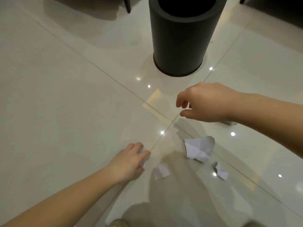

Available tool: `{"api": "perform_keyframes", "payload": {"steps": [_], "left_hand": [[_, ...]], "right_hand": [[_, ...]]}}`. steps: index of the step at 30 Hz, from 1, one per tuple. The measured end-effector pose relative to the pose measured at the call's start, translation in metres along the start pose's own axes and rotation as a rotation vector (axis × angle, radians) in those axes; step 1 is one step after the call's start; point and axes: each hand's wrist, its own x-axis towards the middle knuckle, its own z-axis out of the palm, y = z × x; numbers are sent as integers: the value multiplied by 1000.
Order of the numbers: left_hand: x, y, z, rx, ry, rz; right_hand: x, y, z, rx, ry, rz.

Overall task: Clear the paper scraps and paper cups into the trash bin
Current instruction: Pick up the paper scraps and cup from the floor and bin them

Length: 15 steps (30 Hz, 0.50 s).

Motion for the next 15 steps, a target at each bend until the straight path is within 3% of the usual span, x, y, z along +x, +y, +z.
{"api": "perform_keyframes", "payload": {"steps": [8,15], "left_hand": [[-3,11,32,109,161,51],[0,15,38,89,149,103]], "right_hand": [[6,-12,21,-28,-9,-42],[5,-9,22,-45,-18,-38]]}}
